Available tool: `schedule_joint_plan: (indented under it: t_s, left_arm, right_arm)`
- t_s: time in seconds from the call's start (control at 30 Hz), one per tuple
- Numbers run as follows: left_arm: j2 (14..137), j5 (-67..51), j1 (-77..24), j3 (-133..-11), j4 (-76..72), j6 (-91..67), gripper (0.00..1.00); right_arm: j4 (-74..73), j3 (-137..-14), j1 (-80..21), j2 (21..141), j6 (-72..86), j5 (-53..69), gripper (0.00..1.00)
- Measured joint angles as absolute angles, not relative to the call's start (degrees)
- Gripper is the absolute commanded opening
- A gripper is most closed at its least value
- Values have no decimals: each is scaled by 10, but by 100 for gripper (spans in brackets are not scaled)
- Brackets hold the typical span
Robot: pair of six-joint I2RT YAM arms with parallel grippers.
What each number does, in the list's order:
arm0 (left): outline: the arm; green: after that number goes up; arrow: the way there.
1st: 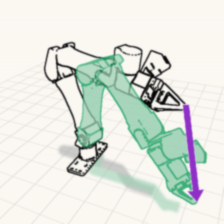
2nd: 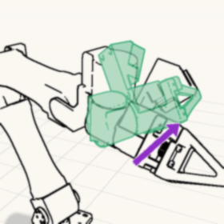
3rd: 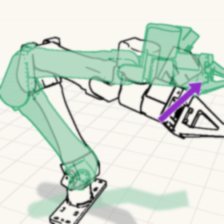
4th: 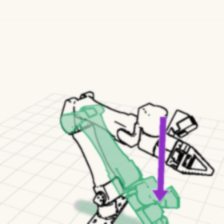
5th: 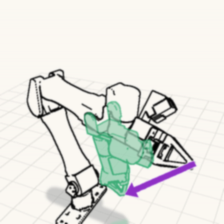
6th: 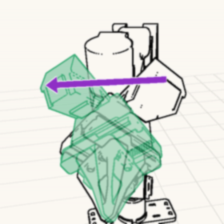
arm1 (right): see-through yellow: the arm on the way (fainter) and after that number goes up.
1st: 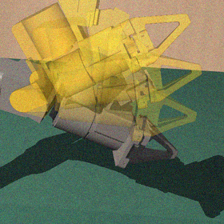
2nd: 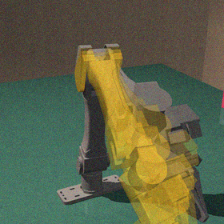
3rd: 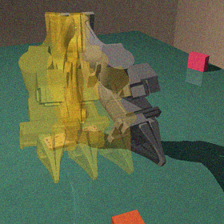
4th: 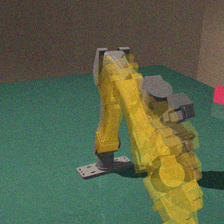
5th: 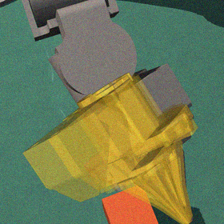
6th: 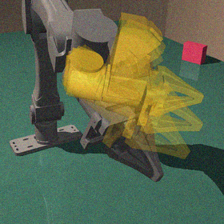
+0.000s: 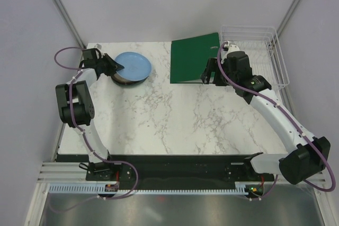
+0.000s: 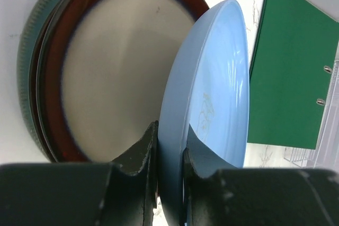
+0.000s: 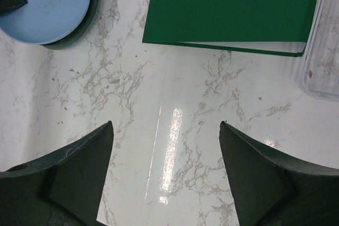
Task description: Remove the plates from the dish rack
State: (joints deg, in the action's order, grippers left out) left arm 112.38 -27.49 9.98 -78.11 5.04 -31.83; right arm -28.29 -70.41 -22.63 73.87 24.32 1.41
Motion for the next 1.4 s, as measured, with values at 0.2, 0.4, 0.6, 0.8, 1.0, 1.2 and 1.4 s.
schedule_joint_plan:
  t_s: [0.2,0.4,0.6,0.8,1.0,1.2,1.4]
  left_arm:
    - [1147,-291,114,-798,39,-318,2]
    - [1148,-288,128,-797,36,-318,7]
    - [1163,-288,133,-794,35,-317,74]
    - [1164,-305,128,-798,10,-322,100]
    - [1153,-286,128,-795,27,-319,100]
    - [1114,-253,128,-785,78,-308,100]
    - [1077,-210,131,-784,134,-294,100]
  right_arm:
    - [-284,-697,-226,739,242,14,88]
    - [-283,-691,-226,745,242,17,88]
    - [-283,-687,-226,750,242,22,88]
    - [-279,-680,-226,751,242,30,88]
    - [-279,-675,-226,751,241,29,90]
    - [-279,-671,-226,747,237,17,90]
    - [-280,-662,-226,731,233,9,92]
